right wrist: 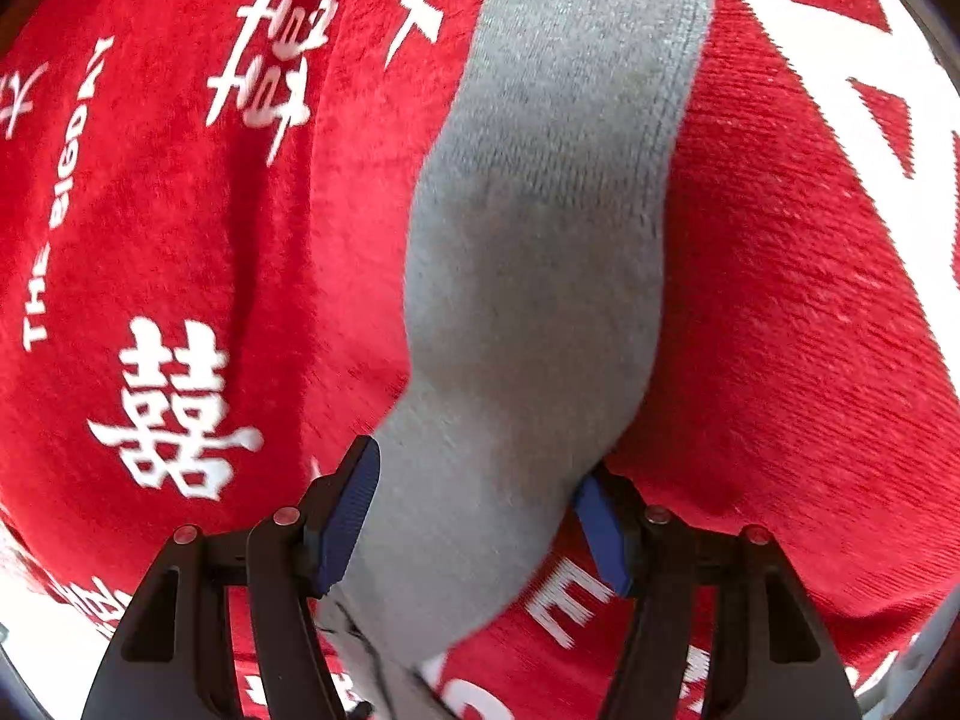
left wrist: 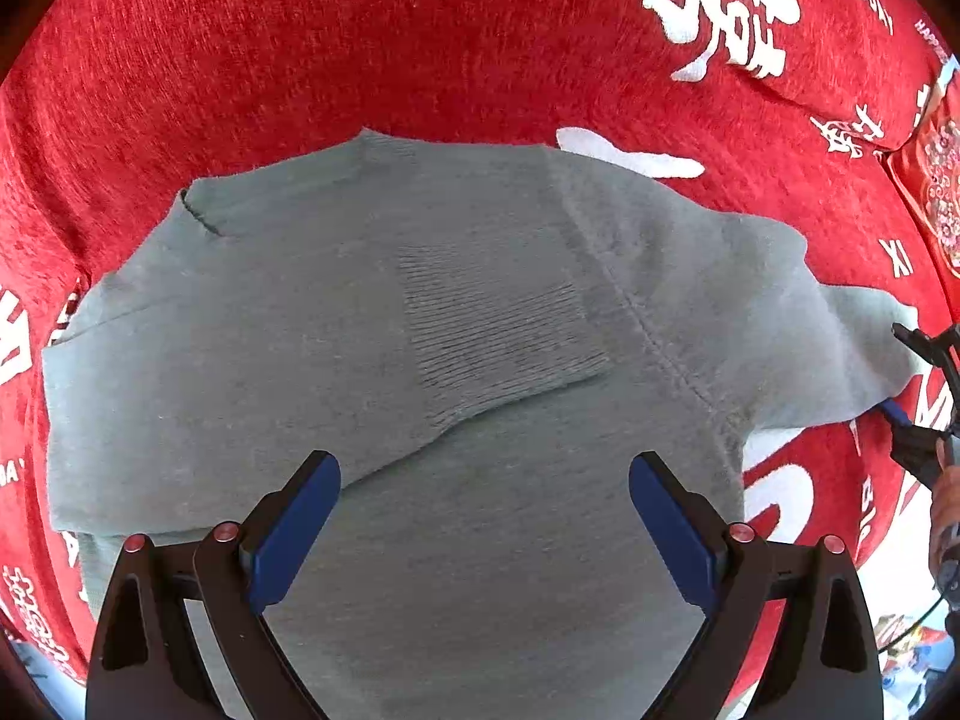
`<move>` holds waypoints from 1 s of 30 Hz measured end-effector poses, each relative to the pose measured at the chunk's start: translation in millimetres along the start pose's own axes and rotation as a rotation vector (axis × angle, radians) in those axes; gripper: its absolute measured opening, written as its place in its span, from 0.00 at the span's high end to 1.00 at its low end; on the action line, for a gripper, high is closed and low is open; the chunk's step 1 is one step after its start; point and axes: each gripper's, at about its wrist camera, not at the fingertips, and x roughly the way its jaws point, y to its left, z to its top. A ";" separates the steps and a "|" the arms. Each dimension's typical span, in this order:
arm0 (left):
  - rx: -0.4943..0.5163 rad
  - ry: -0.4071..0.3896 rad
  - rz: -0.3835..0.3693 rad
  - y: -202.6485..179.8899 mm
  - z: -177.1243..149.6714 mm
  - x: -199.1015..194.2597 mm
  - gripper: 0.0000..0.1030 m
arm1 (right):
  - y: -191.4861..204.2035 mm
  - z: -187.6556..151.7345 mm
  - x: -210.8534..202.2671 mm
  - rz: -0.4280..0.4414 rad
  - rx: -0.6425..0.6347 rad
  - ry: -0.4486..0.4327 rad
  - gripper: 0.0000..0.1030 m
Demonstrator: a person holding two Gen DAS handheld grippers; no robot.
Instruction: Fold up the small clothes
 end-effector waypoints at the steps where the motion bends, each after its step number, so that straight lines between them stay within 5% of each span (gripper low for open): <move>1: 0.001 0.003 -0.001 1.0 -0.6 0.0 0.05 | -1.1 0.1 -0.6 0.008 0.008 0.001 0.34; 3: -0.001 0.000 0.003 2.2 -0.9 0.4 0.05 | -1.7 -0.4 1.4 0.016 0.027 0.010 0.42; 4: -0.003 -0.002 0.005 3.8 -1.4 -0.3 0.05 | -1.7 -0.8 3.8 0.021 0.034 0.026 0.73; 5: -0.005 -0.004 0.006 5.9 -2.0 -1.1 0.05 | -1.4 -1.2 6.0 0.009 0.037 0.044 0.91; 6: -0.010 -0.006 0.006 7.9 -1.9 -1.1 0.05 | -1.3 -1.9 5.8 0.001 0.035 0.049 0.94; 11: -0.046 0.002 0.004 23.8 -4.0 -2.7 0.05 | 25.4 -11.4 -0.7 0.042 -0.058 0.041 0.94; 20: -0.106 -0.028 0.023 68.3 -7.9 -11.5 0.05 | 148.5 -78.1 19.3 0.122 -0.430 0.141 0.94; 30: -0.244 -0.056 0.089 144.6 -35.3 -27.6 0.05 | 268.3 -262.9 104.2 0.088 -1.008 0.367 0.94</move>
